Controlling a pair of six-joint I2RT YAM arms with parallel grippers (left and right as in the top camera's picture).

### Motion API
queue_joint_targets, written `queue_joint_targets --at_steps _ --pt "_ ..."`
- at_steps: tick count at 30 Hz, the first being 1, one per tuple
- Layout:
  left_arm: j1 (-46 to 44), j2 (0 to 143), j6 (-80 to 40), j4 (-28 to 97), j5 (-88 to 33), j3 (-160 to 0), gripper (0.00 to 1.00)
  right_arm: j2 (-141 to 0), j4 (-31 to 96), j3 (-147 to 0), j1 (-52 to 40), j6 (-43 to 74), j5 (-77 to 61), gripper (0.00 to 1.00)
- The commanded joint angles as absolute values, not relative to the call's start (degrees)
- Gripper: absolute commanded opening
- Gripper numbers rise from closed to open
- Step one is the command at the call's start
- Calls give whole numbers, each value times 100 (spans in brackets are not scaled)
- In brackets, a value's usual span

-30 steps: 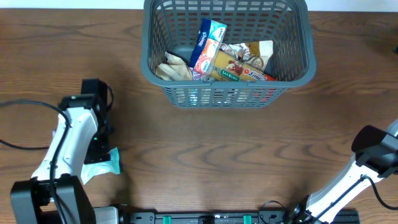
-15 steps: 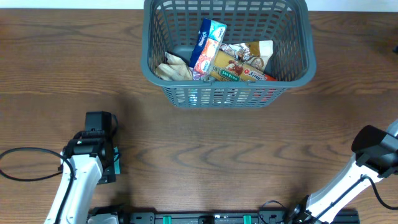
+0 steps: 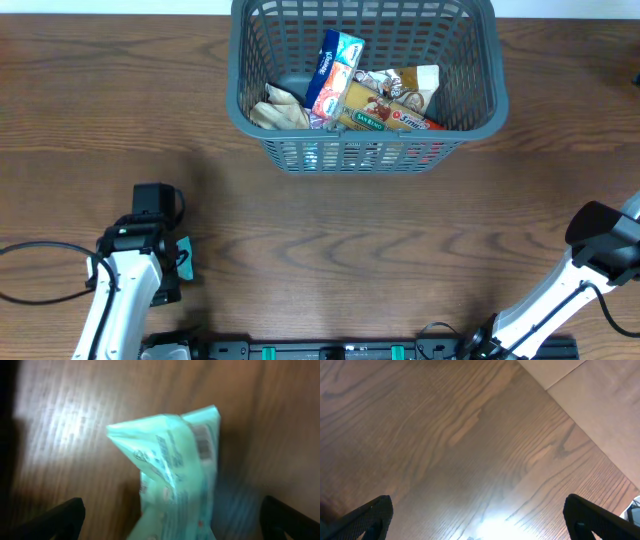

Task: Pack container
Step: 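Move the left gripper to the mint-green wipe pack and grasp it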

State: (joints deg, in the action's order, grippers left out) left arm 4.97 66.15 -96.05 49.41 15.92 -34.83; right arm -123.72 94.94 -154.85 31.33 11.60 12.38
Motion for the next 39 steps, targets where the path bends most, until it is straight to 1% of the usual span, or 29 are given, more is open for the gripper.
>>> queue_joint_targets --at_steps 1,7,13,17,22,29,34,39 --pt "679 6617 -9968 4960 1813 -3476 99 -12328 9496 -15474 3146 1238 1260 99" --pt "849 6622 -9668 4700 2080 -3472 99 -12328 9496 -15474 3148 1240 1260 99" --pt "867 6624 -9673 4569 2021 -3433 99 -12328 9496 -15474 3146 1238 1260 99" --pt "869 6624 -10014 4469 1949 -3129 99 -12328 9496 -15474 3146 1240 1260 99" --pt "869 6624 -10020 3968 1831 -2707 99 -12328 9496 -15474 3146 1240 1260 99" --pt "869 6635 -10020 3800 1870 -2532 99 -12328 9496 -15474 3148 1240 1260 99" --pt "869 6908 -10020 3776 1870 -2523 99 -12328 9496 -15474 3146 1240 1260 99" --pt "867 7345 -10016 3479 1726 -2523 99 -12328 9496 -15474 3146 1240 1260 99"
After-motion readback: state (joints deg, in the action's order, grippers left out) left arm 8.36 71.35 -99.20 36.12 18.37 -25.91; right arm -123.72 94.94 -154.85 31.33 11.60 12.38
